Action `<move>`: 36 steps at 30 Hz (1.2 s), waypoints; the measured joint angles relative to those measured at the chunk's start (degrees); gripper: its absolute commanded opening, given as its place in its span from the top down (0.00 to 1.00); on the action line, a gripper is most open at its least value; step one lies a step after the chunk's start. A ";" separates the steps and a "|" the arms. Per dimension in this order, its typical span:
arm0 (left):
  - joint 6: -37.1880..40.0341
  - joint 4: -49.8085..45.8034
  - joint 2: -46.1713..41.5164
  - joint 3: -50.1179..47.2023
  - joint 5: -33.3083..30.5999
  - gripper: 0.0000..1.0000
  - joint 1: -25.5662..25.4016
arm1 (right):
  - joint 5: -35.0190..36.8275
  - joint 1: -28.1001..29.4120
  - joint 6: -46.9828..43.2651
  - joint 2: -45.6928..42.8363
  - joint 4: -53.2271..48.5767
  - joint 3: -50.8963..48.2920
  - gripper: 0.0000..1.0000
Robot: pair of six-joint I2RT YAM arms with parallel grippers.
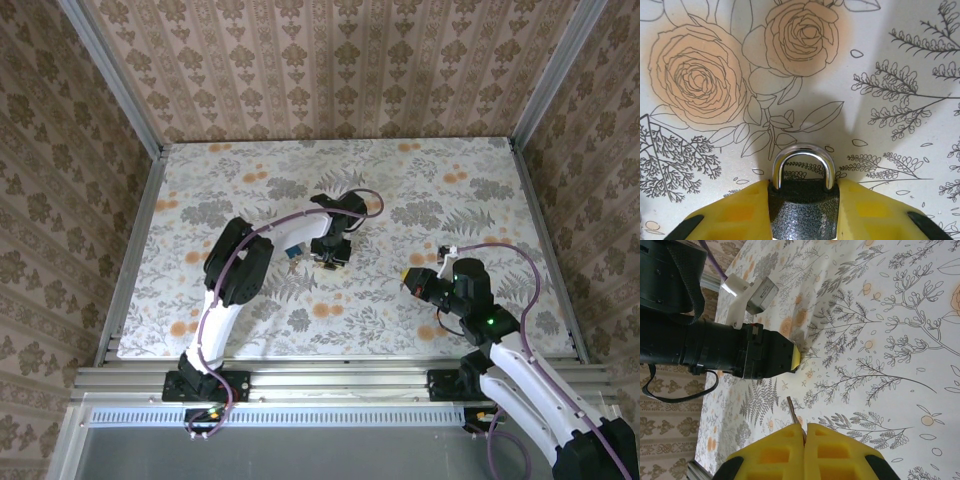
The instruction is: Unlock with the key
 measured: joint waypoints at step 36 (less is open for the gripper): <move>-35.19 16.96 -24.20 -18.75 14.25 0.83 6.82 | 15.96 19.30 -6.62 11.21 29.75 -7.37 1.00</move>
